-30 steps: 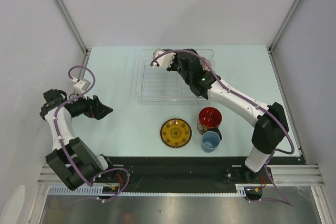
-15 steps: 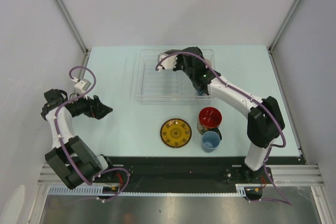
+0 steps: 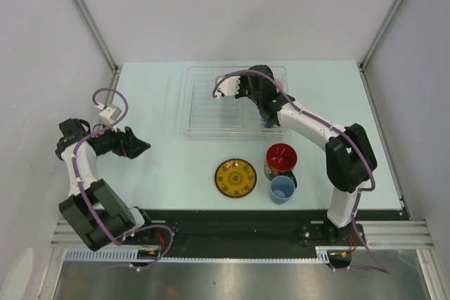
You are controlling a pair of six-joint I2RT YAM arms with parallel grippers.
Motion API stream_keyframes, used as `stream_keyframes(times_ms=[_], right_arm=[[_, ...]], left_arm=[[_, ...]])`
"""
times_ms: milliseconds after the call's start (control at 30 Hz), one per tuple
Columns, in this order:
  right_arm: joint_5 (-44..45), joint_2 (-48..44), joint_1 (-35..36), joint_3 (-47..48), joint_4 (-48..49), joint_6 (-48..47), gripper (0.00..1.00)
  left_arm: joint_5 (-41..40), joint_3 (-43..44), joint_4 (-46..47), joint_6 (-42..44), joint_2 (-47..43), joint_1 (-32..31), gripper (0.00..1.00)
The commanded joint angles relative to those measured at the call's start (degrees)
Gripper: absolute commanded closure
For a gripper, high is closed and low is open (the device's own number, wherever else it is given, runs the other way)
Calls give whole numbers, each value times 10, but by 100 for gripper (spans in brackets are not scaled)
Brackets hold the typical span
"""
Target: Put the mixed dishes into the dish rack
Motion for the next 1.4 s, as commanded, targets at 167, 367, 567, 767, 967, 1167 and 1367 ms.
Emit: stream_keyframes(times_ms=[167, 367, 567, 767, 967, 1167, 1367], right_arm=[[-13, 10, -15, 14, 113, -5, 100], [-21, 36, -19, 13, 118, -4, 100], [-22, 60, -18, 12, 122, 5, 100], [-7, 63, -17, 9, 109, 21, 100], [6, 69, -12, 6, 103, 39, 93], [20, 83, -4, 5, 86, 53, 76], [28, 92, 0, 3, 83, 57, 63]], left_arm=[[5, 1, 13, -3, 8, -4, 0], [8, 9, 13, -4, 15, -4, 0], [5, 12, 13, -2, 17, -4, 0], [5, 14, 14, -1, 19, -4, 0], [9, 19, 14, -5, 15, -4, 0], [4, 20, 6, 1, 12, -3, 0], [3, 18, 5, 7, 15, -3, 0]])
